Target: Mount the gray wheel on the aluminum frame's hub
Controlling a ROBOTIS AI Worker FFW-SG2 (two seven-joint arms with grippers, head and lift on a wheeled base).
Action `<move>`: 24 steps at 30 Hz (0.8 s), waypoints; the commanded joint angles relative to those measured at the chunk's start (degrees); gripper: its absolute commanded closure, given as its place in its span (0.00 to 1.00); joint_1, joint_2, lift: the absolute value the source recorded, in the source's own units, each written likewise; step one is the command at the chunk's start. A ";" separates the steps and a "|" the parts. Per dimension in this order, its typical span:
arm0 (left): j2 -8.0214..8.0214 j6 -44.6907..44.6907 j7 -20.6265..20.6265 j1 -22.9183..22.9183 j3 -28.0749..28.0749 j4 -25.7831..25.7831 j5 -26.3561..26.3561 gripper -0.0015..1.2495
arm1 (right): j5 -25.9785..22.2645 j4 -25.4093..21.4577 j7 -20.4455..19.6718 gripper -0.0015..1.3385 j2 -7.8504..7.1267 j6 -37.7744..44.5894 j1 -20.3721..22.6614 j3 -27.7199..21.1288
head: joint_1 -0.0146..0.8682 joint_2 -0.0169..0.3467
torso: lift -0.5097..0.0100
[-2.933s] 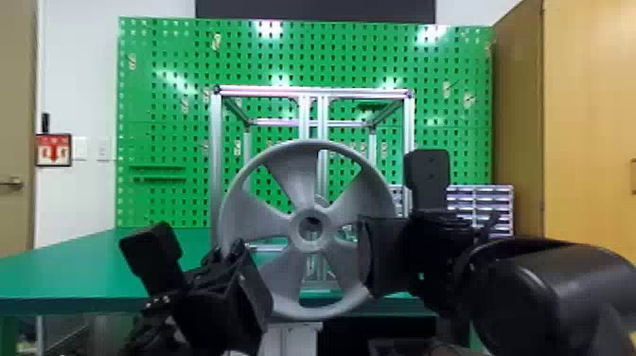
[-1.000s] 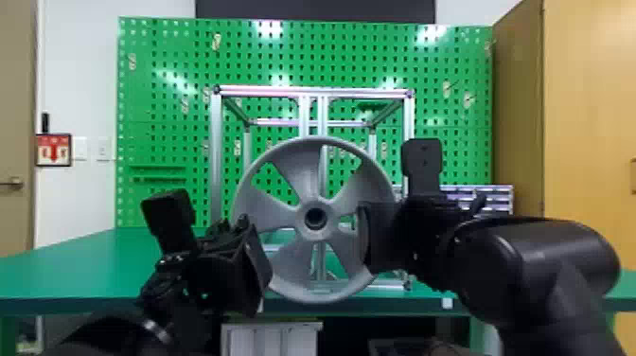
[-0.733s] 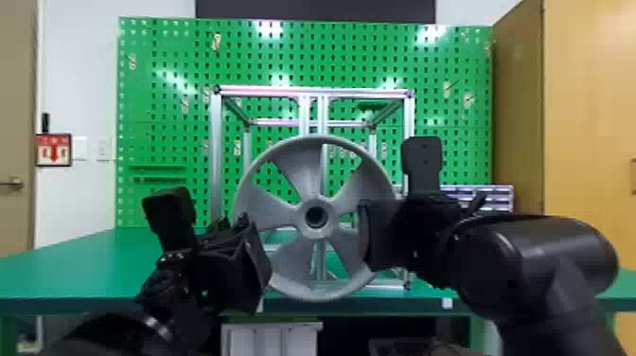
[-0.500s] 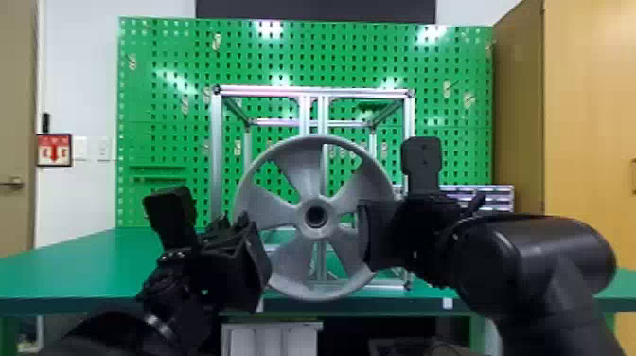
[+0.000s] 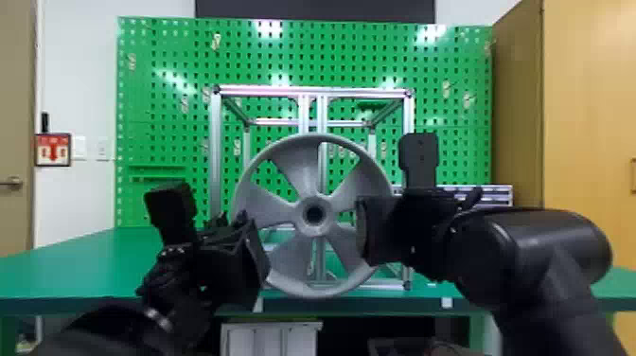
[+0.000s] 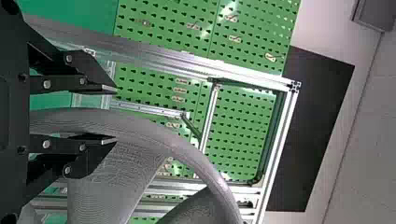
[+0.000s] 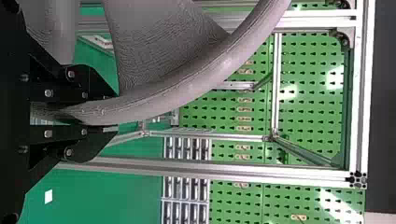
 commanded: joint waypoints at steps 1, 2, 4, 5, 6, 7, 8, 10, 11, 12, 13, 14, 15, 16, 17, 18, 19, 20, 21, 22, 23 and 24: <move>-0.12 0.18 -0.03 -0.98 0.00 1.01 -0.14 0.68 | -0.17 0.89 0.00 0.82 0.05 0.09 -0.67 -0.17 | 0.01 0.06 | 0.02; -0.12 0.18 -0.03 -1.24 -0.08 1.37 -0.23 0.68 | -0.35 1.16 0.00 0.82 0.05 0.00 -0.75 -0.26 | 0.01 0.06 | 0.02; -0.12 0.10 -0.03 -1.77 -0.17 2.24 -0.40 0.68 | -0.35 1.77 0.00 0.82 0.05 -0.18 -1.02 -0.26 | 0.01 0.06 | 0.02; -0.12 0.10 -0.03 -1.94 -0.26 2.51 -0.40 0.68 | -0.35 2.21 0.00 0.82 0.05 -0.27 -1.19 -0.26 | 0.01 0.06 | 0.02; -0.12 0.10 -0.03 -2.12 -0.26 2.86 -0.40 0.68 | -0.35 2.47 0.00 0.82 0.05 -0.44 -1.37 -0.17 | 0.01 0.06 | 0.02; -0.12 0.10 -0.03 -2.30 -0.35 3.21 -0.49 0.68 | -0.35 3.00 0.00 0.82 0.05 -0.44 -1.63 -0.08 | 0.01 0.06 | 0.02; -0.12 0.10 -0.03 -2.38 -0.44 3.47 -0.67 0.68 | -0.35 3.35 0.00 0.82 0.05 -0.53 -1.81 -0.08 | 0.01 0.06 | 0.02; -0.29 0.10 -0.03 -2.82 -0.52 4.18 -0.84 0.68 | -0.35 4.32 0.00 0.82 0.05 -0.97 -2.07 -0.26 | 0.01 0.06 | 0.02; -0.38 0.10 -0.03 -3.00 -0.52 4.62 -0.93 0.68 | -0.35 4.76 0.00 0.82 0.05 -1.06 -2.34 -0.26 | 0.01 0.06 | 0.02; -0.47 0.10 -0.03 -3.18 -0.52 4.97 -0.93 0.68 | -0.35 5.11 0.00 0.82 0.05 -1.06 -2.51 -0.26 | 0.01 0.06 | 0.02; -0.47 0.10 -0.03 -3.35 -0.52 5.32 -1.02 0.68 | -0.35 5.64 0.00 0.82 0.05 -1.06 -2.78 -0.17 | 0.01 0.06 | 0.02; -0.47 0.10 -0.03 -3.61 -0.52 5.76 -1.02 0.68 | -0.35 5.90 0.00 0.82 0.05 -1.06 -2.95 -0.17 | 0.01 0.06 | 0.02; -0.56 0.10 -0.03 -3.70 -0.44 6.11 -1.10 0.68 | -0.26 6.43 0.00 0.82 0.05 -1.06 -3.21 -0.17 | 0.01 0.06 | 0.02; -0.65 0.10 -0.03 -3.88 -0.44 6.46 -1.37 0.68 | -0.26 6.69 0.00 0.82 0.05 -1.06 -3.39 -0.26 | 0.01 0.06 | 0.02; -0.73 0.10 -0.03 -4.05 -0.44 6.73 -1.37 0.68 | -0.26 6.96 0.00 0.82 0.05 -1.14 -3.48 -0.26 | 0.01 0.06 | 0.02; -0.73 0.01 -0.03 -4.23 -0.52 6.99 -1.54 0.68 | -0.26 7.31 0.00 0.82 0.05 -1.32 -3.57 -0.26 | 0.01 0.06 | 0.02; -0.73 0.01 -0.03 -4.49 -0.52 7.34 -1.54 0.68 | -0.17 7.92 0.00 0.82 0.05 -1.58 -3.74 -0.26 | 0.01 0.06 | 0.02; -0.73 -0.17 -0.03 -4.58 -0.52 7.61 -1.63 0.68 | -0.08 8.36 0.09 0.82 0.05 -1.94 -3.92 -0.26 | 0.01 0.06 | 0.02; -0.73 -0.43 -0.03 -4.76 -0.61 7.96 -1.72 0.68 | -0.08 8.71 0.09 0.82 0.05 -2.11 -4.01 -0.26 | 0.01 0.06 | 0.02; -0.82 -0.69 -0.03 -5.11 -0.79 8.48 -1.72 0.67 | -0.08 9.24 0.09 0.82 0.05 -2.29 -4.09 -0.34 | 0.01 0.06 | 0.02; -0.82 -0.78 -0.03 -5.28 -0.88 8.84 -1.72 0.67 | 0.00 9.59 0.09 0.82 0.05 -2.29 -4.27 -0.43 | 0.01 0.06 | 0.02; -0.82 -0.78 -0.03 -5.55 -0.88 9.28 -1.63 0.67 | 0.09 10.12 0.09 0.82 0.05 -2.55 -4.36 -0.43 | 0.01 0.06 | 0.02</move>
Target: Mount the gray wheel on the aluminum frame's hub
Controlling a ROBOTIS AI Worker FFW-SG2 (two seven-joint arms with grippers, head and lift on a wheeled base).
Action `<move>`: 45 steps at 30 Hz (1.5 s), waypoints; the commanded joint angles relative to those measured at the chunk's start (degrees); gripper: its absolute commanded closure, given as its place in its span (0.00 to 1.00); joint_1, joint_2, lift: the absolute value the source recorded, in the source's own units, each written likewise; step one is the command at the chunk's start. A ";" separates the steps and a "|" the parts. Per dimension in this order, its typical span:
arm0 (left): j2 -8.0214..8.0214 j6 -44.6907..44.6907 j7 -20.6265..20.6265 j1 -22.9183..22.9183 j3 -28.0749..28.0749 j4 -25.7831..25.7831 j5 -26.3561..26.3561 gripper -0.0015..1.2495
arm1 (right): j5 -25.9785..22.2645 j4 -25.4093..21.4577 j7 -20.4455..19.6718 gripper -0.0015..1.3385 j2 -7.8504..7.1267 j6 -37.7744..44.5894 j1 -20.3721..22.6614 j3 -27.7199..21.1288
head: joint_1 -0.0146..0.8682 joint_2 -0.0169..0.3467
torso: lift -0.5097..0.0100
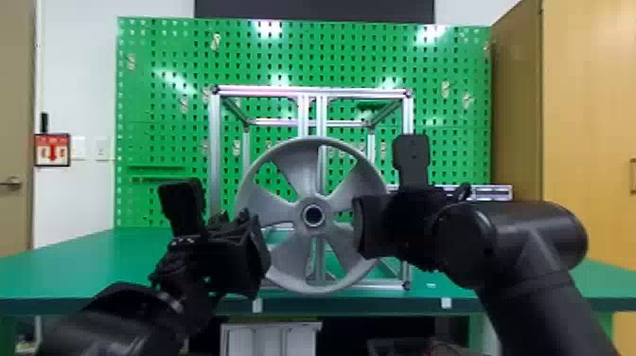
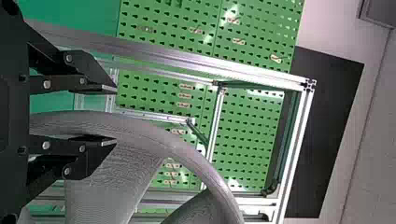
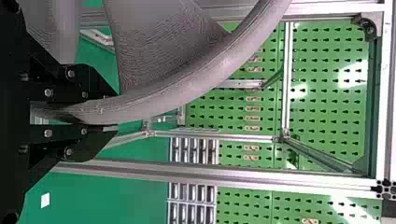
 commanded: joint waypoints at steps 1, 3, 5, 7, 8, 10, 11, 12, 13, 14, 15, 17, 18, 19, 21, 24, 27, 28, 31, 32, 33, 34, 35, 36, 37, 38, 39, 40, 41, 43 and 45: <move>-0.16 -0.54 0.02 -0.96 -0.26 1.81 -0.11 0.67 | 0.33 2.02 0.00 0.82 0.04 -0.83 -0.46 -0.27 | 0.01 0.06 | 0.02; -0.33 -0.71 0.02 -1.13 -0.26 2.34 -0.29 0.67 | 0.59 2.46 0.00 0.82 0.04 -1.18 -0.55 -0.36 | 0.01 0.06 | 0.02; -0.51 -0.89 0.02 -1.31 -0.26 2.78 -0.38 0.67 | 0.59 2.55 0.00 0.82 0.04 -1.18 -0.55 -0.36 | 0.01 0.06 | 0.02; -0.60 -0.89 0.02 -1.31 -0.35 3.04 -0.55 0.67 | 0.68 2.55 0.00 0.82 0.04 -1.26 -0.64 -0.27 | 0.01 0.06 | 0.02; -0.51 -0.98 0.02 -1.31 -0.35 3.04 -0.64 0.67 | 0.77 2.55 0.00 0.82 0.04 -1.26 -0.64 -0.27 | 0.01 0.06 | 0.02; -0.60 -0.98 0.02 -1.22 -0.26 3.04 -0.64 0.67 | 0.77 2.55 0.00 0.82 0.04 -1.26 -0.64 -0.27 | 0.01 0.06 | 0.02; -0.60 -0.98 0.02 -1.22 -0.26 3.04 -0.64 0.67 | 0.77 2.55 0.00 0.82 0.04 -1.26 -0.64 -0.27 | 0.01 0.06 | 0.02; -0.60 -0.98 0.02 -1.13 -0.26 3.04 -0.64 0.67 | 0.68 2.46 0.00 0.82 0.04 -1.26 -0.55 -0.27 | 0.01 0.06 | 0.02; -0.60 -1.06 0.02 -1.13 -0.35 3.04 -0.64 0.67 | 0.68 2.46 0.00 0.82 0.04 -1.26 -0.55 -0.27 | 0.01 0.06 | 0.02; -0.60 -1.06 0.02 -1.13 -0.35 3.04 -0.64 0.67 | 0.77 2.46 0.00 0.82 0.04 -1.26 -0.55 -0.27 | 0.01 0.06 | 0.02; -0.60 -1.06 0.02 -1.13 -0.44 3.04 -0.64 0.66 | 0.68 2.46 0.00 0.82 0.04 -1.26 -0.46 -0.27 | 0.01 0.06 | 0.02; -0.60 -1.06 0.02 -1.13 -0.53 3.04 -0.64 0.66 | 0.68 2.46 0.00 0.82 0.04 -1.26 -0.46 -0.18 | 0.01 0.06 | 0.02; -0.60 -1.06 0.02 -1.13 -0.53 2.95 -0.64 0.66 | 0.68 2.37 0.00 0.81 0.04 -1.26 -0.46 -0.18 | 0.01 0.06 | 0.02; -0.60 -1.15 0.02 -1.05 -0.53 2.95 -0.64 0.66 | 0.68 2.37 0.00 0.81 0.04 -1.26 -0.46 -0.18 | 0.01 0.06 | 0.02; -0.60 -1.15 0.02 -0.96 -0.53 2.78 -0.73 0.64 | 0.68 2.29 0.00 0.81 0.04 -1.26 -0.38 -0.18 | 0.01 0.06 | 0.02; -0.60 -1.15 0.02 -0.96 -0.53 2.60 -0.90 0.62 | 0.77 2.11 0.00 0.80 0.04 -1.26 -0.38 -0.27 | 0.01 0.06 | 0.02; -0.60 -1.06 0.02 -0.96 -0.61 2.51 -0.90 0.58 | 0.77 2.11 0.00 0.75 0.04 -1.35 -0.29 -0.27 | 0.01 0.06 | 0.02; -0.60 -1.15 0.02 -0.96 -0.61 2.51 -0.90 0.58 | 0.77 2.11 0.00 0.71 0.04 -1.35 -0.29 -0.27 | 0.01 0.06 | 0.02; -0.60 -1.06 0.02 -0.96 -0.61 2.51 -0.82 0.55 | 0.68 2.11 0.00 0.69 0.04 -1.53 -0.20 -0.27 | 0.01 0.06 | 0.02; -0.51 -1.06 0.02 -0.96 -0.61 2.51 -0.82 0.54 | 0.68 2.11 0.00 0.68 0.04 -1.62 -0.20 -0.27 | 0.01 0.06 | 0.02; -0.60 -1.06 0.02 -0.96 -0.61 2.51 -0.90 0.54 | 0.68 2.11 0.00 0.66 0.04 -1.62 -0.20 -0.27 | 0.01 0.06 | 0.02; -0.60 -1.15 0.02 -0.87 -0.61 2.51 -0.82 0.53 | 0.68 2.11 0.00 0.65 0.04 -1.70 -0.11 -0.36 | 0.01 0.06 | 0.02; -0.60 -1.06 0.02 -0.87 -0.61 2.51 -0.82 0.52 | 0.68 2.11 0.00 0.64 0.04 -1.70 -0.11 -0.36 | 0.01 0.06 | 0.02; -0.60 -1.15 0.02 -0.87 -0.61 2.51 -0.82 0.50 | 0.68 2.02 0.00 0.64 0.04 -1.70 -0.11 -0.44 | 0.01 0.06 | 0.02; -0.51 -1.06 0.02 -0.87 -0.61 2.51 -0.82 0.49 | 0.68 2.11 0.00 0.64 0.04 -1.79 -0.11 -0.44 | 0.01 0.06 | 0.02; -0.60 -1.15 0.02 -0.87 -0.61 2.51 -0.64 0.48 | 0.68 2.02 0.00 0.62 0.04 -1.79 -0.02 -0.53 | 0.01 0.06 | 0.02; -0.60 -1.15 0.02 -0.87 -0.61 2.42 -0.55 0.47 | 0.59 2.02 0.00 0.60 0.04 -1.79 -0.02 -0.53 | 0.01 0.06 | 0.02; -0.60 -1.15 0.02 -0.78 -0.70 2.42 -0.55 0.45 | 0.51 2.02 0.00 0.58 0.04 -1.88 -0.02 -0.53 | 0.01 0.06 | 0.02; -0.60 -1.06 0.02 -0.78 -0.79 2.42 -0.55 0.44 | 0.51 2.02 0.00 0.56 0.04 -1.97 -0.02 -0.53 | 0.01 0.06 | 0.02; -0.60 -1.15 0.02 -0.87 -0.97 2.34 -0.46 0.41 | 0.42 2.02 0.00 0.56 0.04 -2.06 0.06 -0.62 | 0.01 0.06 | 0.02; -0.60 -1.15 0.02 -0.87 -1.05 2.25 -0.46 0.39 | 0.33 2.02 0.00 0.52 0.04 -2.06 0.15 -0.62 | 0.01 0.06 | 0.02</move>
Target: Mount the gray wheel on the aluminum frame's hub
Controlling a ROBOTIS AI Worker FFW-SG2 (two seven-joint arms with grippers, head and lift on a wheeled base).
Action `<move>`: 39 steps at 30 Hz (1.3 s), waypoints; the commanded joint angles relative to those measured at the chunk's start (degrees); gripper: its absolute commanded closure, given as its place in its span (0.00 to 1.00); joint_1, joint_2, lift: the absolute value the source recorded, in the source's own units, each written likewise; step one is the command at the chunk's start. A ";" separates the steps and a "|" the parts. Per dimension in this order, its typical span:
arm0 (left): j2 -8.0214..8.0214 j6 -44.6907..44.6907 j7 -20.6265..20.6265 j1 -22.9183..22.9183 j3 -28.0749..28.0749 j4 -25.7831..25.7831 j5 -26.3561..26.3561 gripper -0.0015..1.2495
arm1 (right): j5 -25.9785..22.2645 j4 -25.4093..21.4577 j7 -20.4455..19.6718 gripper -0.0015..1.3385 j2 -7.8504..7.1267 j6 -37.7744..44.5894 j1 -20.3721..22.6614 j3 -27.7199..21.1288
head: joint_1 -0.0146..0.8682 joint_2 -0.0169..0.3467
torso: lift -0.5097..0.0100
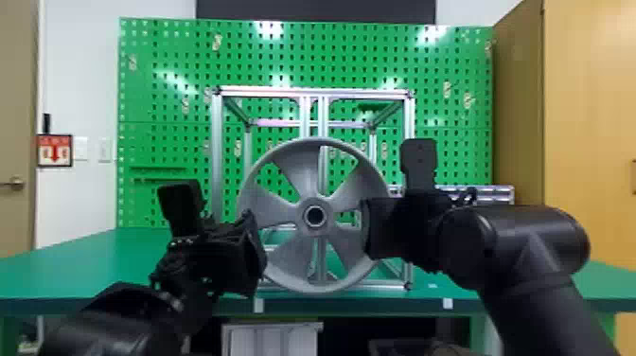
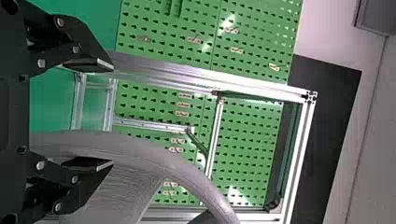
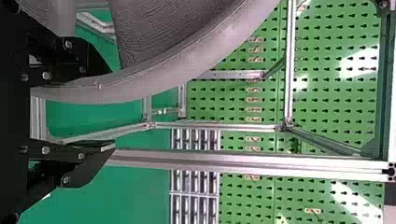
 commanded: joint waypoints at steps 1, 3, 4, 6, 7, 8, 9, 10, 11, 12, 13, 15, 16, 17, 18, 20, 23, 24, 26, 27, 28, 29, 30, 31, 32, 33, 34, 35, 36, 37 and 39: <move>-0.03 -0.03 -0.02 -0.06 -0.34 -0.21 0.08 0.38 | -0.27 -0.03 0.03 0.50 0.08 -0.22 0.04 0.04 | 0.01 0.06 | 0.02; -0.03 -0.03 -0.02 -0.06 -0.34 -0.30 0.17 0.36 | -0.35 -0.12 0.03 0.47 0.08 -0.22 0.04 0.04 | 0.01 0.06 | 0.02; -0.03 0.06 -0.02 -0.15 -0.34 -0.30 0.26 0.35 | -0.35 -0.12 0.03 0.46 0.08 -0.30 0.13 0.04 | 0.01 0.06 | 0.02; -0.03 0.06 -0.28 -0.15 -0.34 -0.30 0.35 0.33 | -0.35 -0.21 0.03 0.44 0.08 -0.30 0.13 0.04 | 0.01 0.06 | 0.02; -0.03 0.06 -0.37 -0.15 -0.34 -0.30 0.35 0.32 | -0.35 -0.21 0.03 0.43 0.08 -0.39 0.13 0.04 | 0.01 0.06 | 0.02; 0.05 0.06 -0.46 -0.15 -0.34 -0.30 0.43 0.31 | -0.35 -0.21 0.03 0.42 0.08 -0.39 0.22 0.04 | 0.01 0.06 | 0.02; -0.03 0.06 -0.54 -0.15 -0.34 -0.30 0.43 0.30 | -0.44 -0.21 0.03 0.40 0.08 -0.39 0.22 0.04 | 0.01 0.06 | 0.02; -0.03 0.06 -0.63 -0.06 -0.34 -0.30 0.43 0.29 | -0.44 -0.21 0.03 0.39 0.08 -0.39 0.22 0.04 | 0.01 0.06 | 0.02; -0.03 0.06 -0.63 -0.06 -0.34 -0.30 0.43 0.28 | -0.44 -0.21 0.03 0.38 0.08 -0.39 0.22 0.04 | 0.01 0.06 | 0.02; 0.05 0.06 -0.72 -0.06 -0.34 -0.30 0.43 0.26 | -0.44 -0.21 0.03 0.37 0.08 -0.48 0.22 -0.05 | 0.01 0.06 | 0.02; -0.03 0.06 -0.81 -0.06 -0.34 -0.30 0.43 0.24 | -0.44 -0.21 0.03 0.36 0.08 -0.48 0.22 -0.05 | 0.01 0.06 | 0.02; 0.05 0.06 -0.98 -0.15 -0.34 -0.30 0.52 0.21 | -0.53 -0.21 0.03 0.34 0.08 -0.66 0.31 -0.05 | 0.01 0.06 | 0.02; -0.03 0.06 -1.16 -0.15 -0.34 -0.30 0.43 0.19 | -0.53 -0.21 0.03 0.31 0.08 -0.66 0.31 -0.05 | 0.01 0.06 | 0.02; -0.03 0.06 -1.25 -0.15 -0.34 -0.30 0.43 0.17 | -0.62 -0.21 0.03 0.29 0.08 -0.74 0.31 -0.05 | 0.01 0.06 | 0.02; -0.03 0.06 -1.42 -0.15 -0.34 -0.30 0.43 0.15 | -0.62 -0.21 0.03 0.26 0.08 -0.74 0.31 -0.05 | 0.01 0.06 | 0.02; -0.03 0.06 -1.60 -0.15 -0.34 -0.30 0.43 0.12 | -0.70 -0.21 0.03 0.20 0.08 -0.83 0.31 -0.05 | 0.01 0.06 | 0.02; 0.05 0.06 -1.86 -0.15 -0.34 -0.30 0.43 0.10 | -0.79 -0.38 0.03 0.13 0.08 -0.83 0.39 -0.05 | 0.01 0.06 | 0.02; -0.03 0.06 -1.86 -0.06 -0.34 -0.30 0.43 0.10 | -0.79 -0.38 0.03 0.12 0.08 -0.83 0.39 -0.05 | 0.01 0.06 | 0.02; 0.05 0.06 -1.86 -0.06 -0.25 -0.30 0.43 0.09 | -0.79 -0.47 0.03 0.12 0.08 -0.83 0.39 -0.05 | 0.01 0.06 | 0.02; -0.03 0.06 -1.86 -0.06 -0.25 -0.30 0.52 0.08 | -0.79 -0.47 0.03 0.12 0.08 -0.83 0.39 -0.05 | 0.01 0.06 | 0.02; -0.03 0.06 -1.86 -0.06 -0.34 -0.30 0.52 0.08 | -0.79 -0.47 0.03 0.12 0.08 -0.92 0.39 -0.05 | 0.01 0.06 | 0.02; -0.03 0.06 -1.86 -0.06 -0.34 -0.30 0.52 0.08 | -0.79 -0.56 0.03 0.12 0.08 -0.92 0.39 -0.05 | 0.01 0.06 | 0.02; 0.05 0.06 -1.95 -0.06 -0.34 -0.30 0.52 0.07 | -0.70 -0.65 0.03 0.11 0.08 -0.92 0.48 -0.05 | 0.01 0.06 | 0.02; -0.03 0.06 -1.95 -0.06 -0.34 -0.30 0.52 0.06 | -0.79 -0.65 0.03 0.11 0.08 -0.83 0.48 -0.05 | 0.01 0.06 | 0.02; -0.03 0.06 -2.04 -0.06 -0.34 -0.30 0.52 0.06 | -0.79 -0.65 0.03 0.11 0.08 -0.83 0.48 -0.05 | 0.01 0.06 | 0.02; -0.03 0.06 -2.04 -0.06 -0.34 -0.30 0.52 0.06 | -0.79 -0.65 0.03 0.11 0.08 -0.92 0.48 -0.05 | 0.01 0.06 | 0.02; 0.05 0.06 -2.04 -0.06 -0.25 -0.30 0.52 0.06 | -0.79 -0.73 0.03 0.11 0.08 -0.92 0.48 -0.05 | 0.01 0.06 | 0.02; -0.03 0.06 -2.13 -0.06 -0.34 -0.30 0.52 0.06 | -0.79 -0.73 0.03 0.11 0.08 -0.92 0.48 -0.05 | 0.01 0.06 | 0.02; -0.03 0.06 -2.13 -0.06 -0.25 -0.30 0.52 0.06 | -0.79 -0.73 0.03 0.11 0.08 -0.92 0.57 -0.05 | 0.01 0.06 | 0.02; -0.03 0.06 -2.13 -0.06 -0.25 -0.30 0.52 0.06 | -0.79 -0.73 0.03 0.11 0.08 -0.92 0.57 -0.05 | 0.01 0.06 | 0.02; -0.03 0.06 -2.13 -0.06 -0.25 -0.30 0.52 0.06 | -0.79 -0.73 0.03 0.11 0.08 -1.01 0.57 -0.22 | 0.01 0.06 | 0.02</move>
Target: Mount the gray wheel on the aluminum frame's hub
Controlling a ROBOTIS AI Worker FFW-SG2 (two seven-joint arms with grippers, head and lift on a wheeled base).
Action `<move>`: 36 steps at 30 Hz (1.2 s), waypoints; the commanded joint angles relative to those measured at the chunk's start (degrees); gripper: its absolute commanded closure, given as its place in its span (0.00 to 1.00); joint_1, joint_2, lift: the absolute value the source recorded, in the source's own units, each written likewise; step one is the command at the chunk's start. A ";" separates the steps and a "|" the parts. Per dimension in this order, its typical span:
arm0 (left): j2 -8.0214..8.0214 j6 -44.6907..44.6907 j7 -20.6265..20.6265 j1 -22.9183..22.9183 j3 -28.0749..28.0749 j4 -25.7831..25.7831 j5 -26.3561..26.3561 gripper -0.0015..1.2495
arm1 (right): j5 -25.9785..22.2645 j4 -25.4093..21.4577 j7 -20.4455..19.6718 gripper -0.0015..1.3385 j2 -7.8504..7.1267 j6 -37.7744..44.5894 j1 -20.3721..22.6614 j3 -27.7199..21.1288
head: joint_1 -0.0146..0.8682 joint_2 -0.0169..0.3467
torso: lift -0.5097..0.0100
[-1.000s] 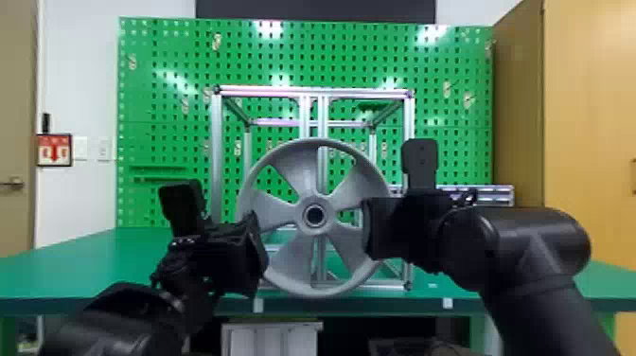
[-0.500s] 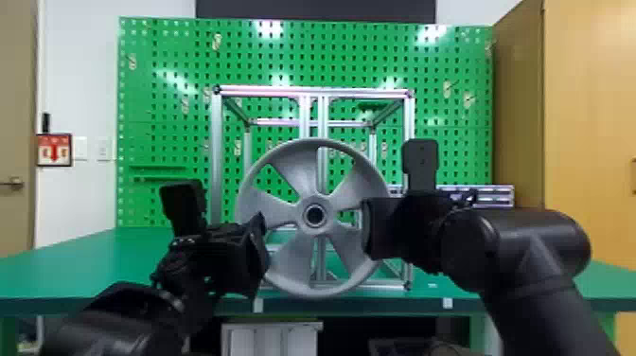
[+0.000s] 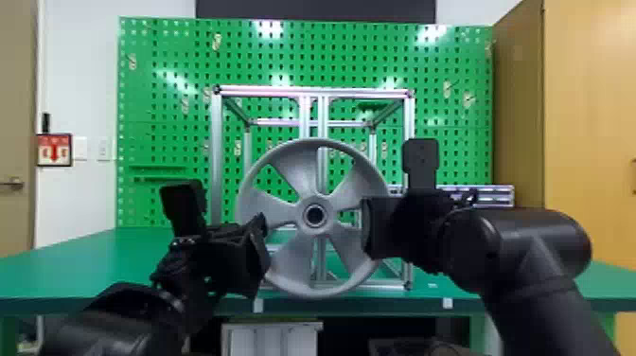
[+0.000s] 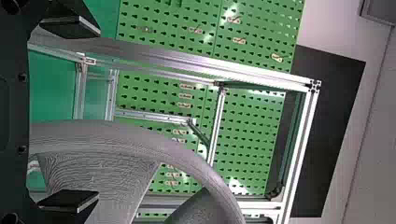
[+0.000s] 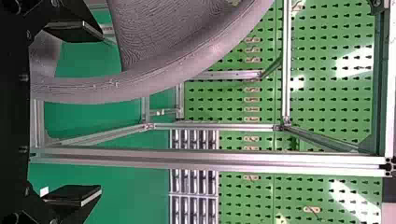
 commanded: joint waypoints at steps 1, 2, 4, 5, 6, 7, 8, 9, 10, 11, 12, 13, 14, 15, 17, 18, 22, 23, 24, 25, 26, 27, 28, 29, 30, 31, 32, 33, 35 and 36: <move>-0.01 0.01 -0.01 0.00 0.03 0.00 0.00 0.06 | 0.00 -0.01 0.00 0.11 0.05 -0.09 0.05 -0.17 | 0.01 0.06 | 0.02; -0.01 0.01 -0.01 0.00 0.03 0.00 -0.09 0.06 | 0.00 -0.01 0.00 0.11 0.05 -0.09 0.05 -0.17 | 0.01 0.06 | 0.02; 0.08 0.01 -0.01 0.09 0.11 0.00 0.00 0.06 | 0.00 -0.01 0.00 0.11 0.05 -0.18 0.13 -0.17 | 0.01 0.06 | 0.02; -0.01 0.01 0.07 0.09 0.11 0.00 0.00 0.06 | 0.00 -0.01 0.00 0.11 0.05 -0.18 0.13 -0.17 | 0.01 0.06 | 0.02; -0.01 0.01 -0.01 0.09 0.20 0.00 0.00 0.06 | 0.00 -0.01 0.00 0.11 0.05 -0.18 0.13 -0.17 | 0.01 0.06 | 0.02; -0.01 0.01 0.07 0.09 0.20 0.00 0.00 0.06 | 0.00 -0.01 0.00 0.11 0.05 -0.18 0.13 -0.17 | 0.01 0.06 | 0.02; -0.01 0.01 0.07 0.09 0.20 0.00 0.00 0.06 | 0.00 -0.01 0.00 0.11 0.05 -0.18 0.13 -0.17 | 0.01 0.06 | 0.02; -0.01 0.01 0.07 0.09 0.11 0.00 0.00 0.06 | 0.00 -0.01 0.00 0.11 0.05 -0.18 0.13 -0.17 | 0.01 0.06 | 0.02; -0.01 0.01 0.07 0.09 0.20 0.00 0.18 0.06 | 0.00 -0.10 0.00 0.11 0.05 -0.18 0.13 -0.17 | 0.01 0.06 | 0.02; -0.01 0.01 -0.01 0.09 0.11 0.00 0.35 0.06 | -0.09 -0.19 0.00 0.11 0.05 -0.27 0.31 -0.26 | 0.01 0.06 | 0.02; 0.08 0.01 0.07 0.27 0.11 -0.17 0.62 0.06 | -0.09 -0.54 0.00 0.11 0.05 -0.18 0.40 -0.26 | 0.01 0.06 | 0.02; -0.01 0.18 0.07 0.35 0.20 -0.43 0.79 0.06 | -0.18 -0.81 0.00 0.11 0.05 -0.18 0.57 -0.26 | 0.01 0.06 | 0.02; 0.08 0.71 0.07 0.62 0.38 -0.96 0.79 0.06 | -0.18 -1.24 0.00 0.11 0.05 -0.09 0.75 -0.26 | 0.01 0.06 | 0.02; 0.08 1.32 0.07 0.97 0.64 -1.75 0.79 0.06 | -0.18 -1.95 0.00 0.11 0.05 0.17 1.01 -0.35 | 0.01 0.06 | 0.02; 0.08 1.59 0.07 1.41 0.73 -2.72 0.79 0.06 | -0.27 -2.91 0.00 0.11 0.05 0.53 1.54 -0.35 | 0.01 0.06 | 0.02; 0.08 1.76 0.07 1.76 0.64 -3.34 0.97 0.06 | -0.35 -3.71 0.00 0.11 0.05 0.70 1.80 -0.35 | 0.01 0.06 | 0.02; 0.17 2.12 0.07 2.73 0.55 -5.53 1.41 0.05 | -0.79 -5.90 0.00 0.11 0.05 0.96 3.21 -0.87 | 0.01 0.06 | 0.02; 0.17 2.12 0.07 2.90 0.55 -5.97 1.41 0.05 | -0.97 -6.25 0.00 0.11 0.05 0.96 3.56 -0.96 | 0.01 0.06 | 0.02; 0.17 2.12 0.07 3.17 0.55 -6.50 1.41 0.05 | -1.32 -6.69 0.00 0.11 0.05 0.96 3.83 -1.14 | 0.01 0.06 | 0.02; 0.26 2.12 0.07 3.43 0.55 -7.03 1.41 0.05 | -1.41 -7.13 0.00 0.11 0.05 0.96 4.18 -1.23 | 0.01 0.06 | 0.02; 0.35 2.12 0.07 3.69 0.64 -7.55 1.49 0.05 | -1.50 -7.66 0.00 0.11 0.05 0.96 4.53 -1.23 | 0.01 0.06 | 0.02; 0.43 2.12 0.07 4.13 0.82 -8.26 1.41 0.05 | -1.67 -8.63 0.00 0.11 0.05 0.88 5.06 -1.23 | 0.01 0.06 | 0.02; 0.61 2.12 0.07 4.40 0.82 -8.78 1.41 0.05 | -1.67 -9.33 0.00 0.10 0.05 0.88 5.41 -1.31 | 0.01 0.06 | 0.02; 0.79 2.12 0.07 4.66 0.90 -9.31 1.14 0.05 | -1.76 -10.21 0.00 0.10 0.05 0.70 5.85 -1.40 | 0.01 0.06 | 0.02; 0.96 2.12 0.07 4.84 0.90 -9.93 0.62 0.05 | -2.02 -11.26 0.00 0.10 0.05 0.61 6.46 -1.49 | 0.01 0.06 | 0.02; 1.14 2.12 0.07 5.01 0.99 -10.37 0.35 0.05 | -2.11 -12.06 0.00 0.10 0.05 0.35 6.99 -1.58 | 0.01 0.06 | 0.02; 1.31 2.12 0.07 5.19 1.08 -10.89 0.00 0.05 | -2.38 -12.76 0.00 0.10 0.05 -0.18 7.52 -1.58 | 0.01 0.06 | 0.02; 1.49 2.20 0.07 5.45 1.34 -11.60 -0.44 0.05 | -2.64 -13.81 0.00 0.10 0.05 -1.23 8.13 -1.58 | 0.01 0.06 | 0.02; 1.75 2.38 -0.01 5.63 1.61 -12.74 -0.88 0.05 | -2.81 -15.57 0.00 0.10 0.05 -2.73 9.36 -1.84 | 0.01 0.06 | 0.02; 2.10 2.47 -0.19 5.80 1.70 -13.62 -1.32 0.05 | -2.81 -16.98 0.26 0.10 0.05 -3.25 10.33 -2.10 | 0.01 0.06 | 0.02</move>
